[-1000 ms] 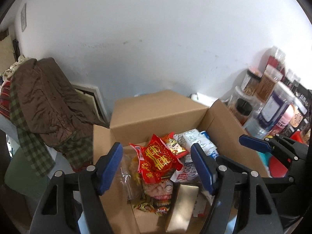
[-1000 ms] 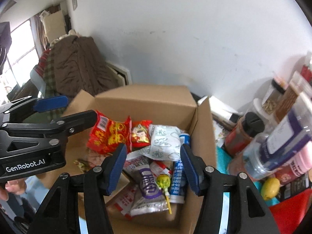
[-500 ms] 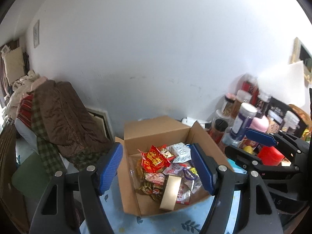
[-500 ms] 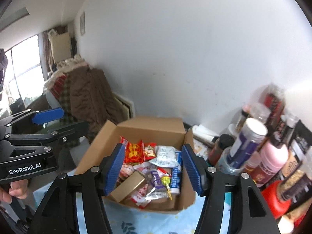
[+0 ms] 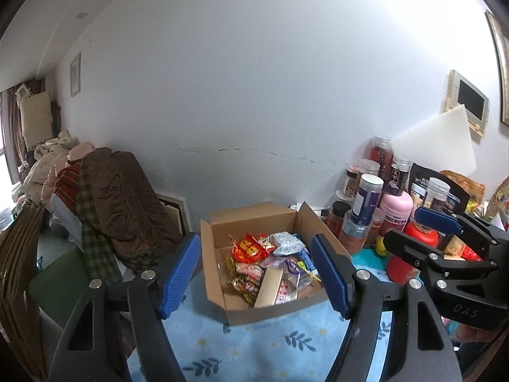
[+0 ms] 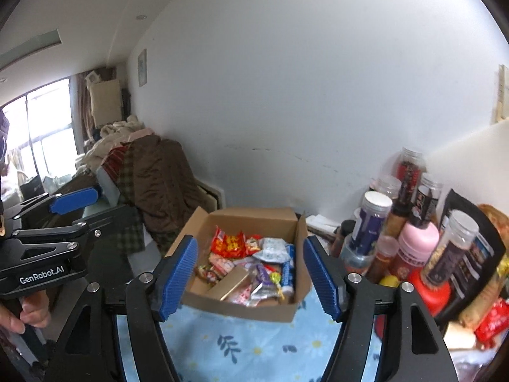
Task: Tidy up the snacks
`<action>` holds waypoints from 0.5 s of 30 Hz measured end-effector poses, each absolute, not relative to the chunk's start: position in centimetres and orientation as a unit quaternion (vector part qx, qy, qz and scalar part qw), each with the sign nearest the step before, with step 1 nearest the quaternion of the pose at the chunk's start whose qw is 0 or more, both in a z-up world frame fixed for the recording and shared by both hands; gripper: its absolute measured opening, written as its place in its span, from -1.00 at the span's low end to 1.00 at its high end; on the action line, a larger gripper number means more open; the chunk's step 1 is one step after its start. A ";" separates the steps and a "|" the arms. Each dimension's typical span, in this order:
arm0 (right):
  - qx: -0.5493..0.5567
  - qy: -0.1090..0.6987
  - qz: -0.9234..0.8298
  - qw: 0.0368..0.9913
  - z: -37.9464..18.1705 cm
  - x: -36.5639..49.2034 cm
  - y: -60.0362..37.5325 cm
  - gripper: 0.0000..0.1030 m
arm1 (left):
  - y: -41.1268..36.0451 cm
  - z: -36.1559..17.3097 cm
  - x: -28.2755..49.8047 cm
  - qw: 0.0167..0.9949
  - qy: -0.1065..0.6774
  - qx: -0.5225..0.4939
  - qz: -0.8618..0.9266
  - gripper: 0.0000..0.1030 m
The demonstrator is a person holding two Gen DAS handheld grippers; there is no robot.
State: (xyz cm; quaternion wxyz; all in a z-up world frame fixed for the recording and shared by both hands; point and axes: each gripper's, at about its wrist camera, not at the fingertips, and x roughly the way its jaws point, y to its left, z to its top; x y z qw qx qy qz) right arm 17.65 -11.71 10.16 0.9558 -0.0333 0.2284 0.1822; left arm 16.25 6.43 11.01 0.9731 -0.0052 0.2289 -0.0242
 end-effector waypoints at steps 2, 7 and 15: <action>-0.035 0.226 0.181 0.956 9.8 16.3 -12.0 0.36 | 6.2 10.7 15.1 0.973 0.228 -0.005 -0.023 0.40; -0.031 0.228 0.179 0.957 8.8 13.8 -12.5 0.36 | 5.5 9.4 12.6 0.973 0.230 0.000 -0.030 0.40; -0.030 0.245 0.183 0.952 6.0 11.1 -12.8 0.36 | 4.5 7.0 10.1 0.969 0.245 0.001 -0.037 0.40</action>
